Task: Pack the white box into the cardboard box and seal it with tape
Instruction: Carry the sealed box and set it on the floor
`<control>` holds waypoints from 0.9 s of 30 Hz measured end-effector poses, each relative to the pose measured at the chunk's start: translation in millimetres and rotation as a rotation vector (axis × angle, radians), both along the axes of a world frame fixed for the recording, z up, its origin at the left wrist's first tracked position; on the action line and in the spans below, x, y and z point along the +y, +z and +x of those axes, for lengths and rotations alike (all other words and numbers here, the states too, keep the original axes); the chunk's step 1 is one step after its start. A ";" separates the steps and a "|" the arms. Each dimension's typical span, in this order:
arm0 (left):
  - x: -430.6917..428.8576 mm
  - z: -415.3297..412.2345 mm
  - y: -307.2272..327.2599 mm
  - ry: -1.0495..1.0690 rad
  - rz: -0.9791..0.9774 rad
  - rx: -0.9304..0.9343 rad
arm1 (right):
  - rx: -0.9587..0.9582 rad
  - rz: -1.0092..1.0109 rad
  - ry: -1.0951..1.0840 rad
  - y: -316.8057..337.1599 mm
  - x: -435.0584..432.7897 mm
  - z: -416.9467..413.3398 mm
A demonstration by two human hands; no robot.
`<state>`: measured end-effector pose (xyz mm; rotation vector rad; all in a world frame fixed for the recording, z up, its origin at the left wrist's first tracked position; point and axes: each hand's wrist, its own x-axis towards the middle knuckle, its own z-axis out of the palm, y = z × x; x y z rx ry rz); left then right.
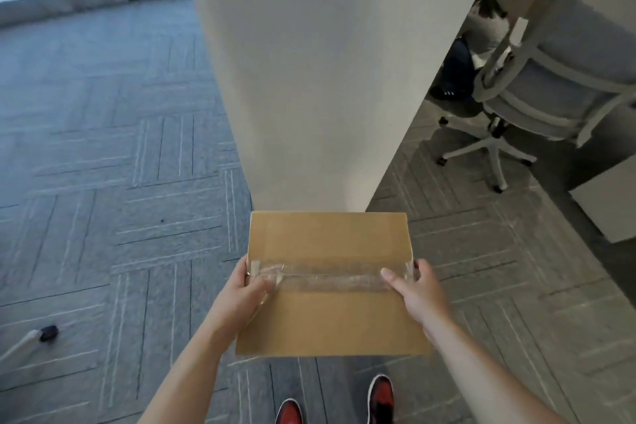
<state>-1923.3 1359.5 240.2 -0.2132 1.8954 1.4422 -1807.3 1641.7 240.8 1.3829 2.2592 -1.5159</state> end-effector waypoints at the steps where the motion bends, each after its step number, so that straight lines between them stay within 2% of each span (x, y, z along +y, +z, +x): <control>1: 5.1 -2.3 -6.7 0.004 -0.015 -0.002 | -0.009 -0.008 0.006 -9.3 5.7 -7.0; 4: 31.9 -18.1 -47.2 0.028 -0.064 0.003 | -0.051 -0.038 0.032 -56.1 32.6 -34.0; 12: 98.9 -67.1 -225.1 0.162 -0.247 0.009 | -0.109 -0.047 0.082 -229.1 105.2 -107.6; 19: 136.0 -133.8 -345.2 0.175 -0.222 0.114 | -0.088 0.011 0.152 -358.4 144.9 -189.1; 27: 143.4 -173.8 -459.7 0.238 -0.209 0.102 | 0.011 0.022 0.259 -470.1 157.7 -252.5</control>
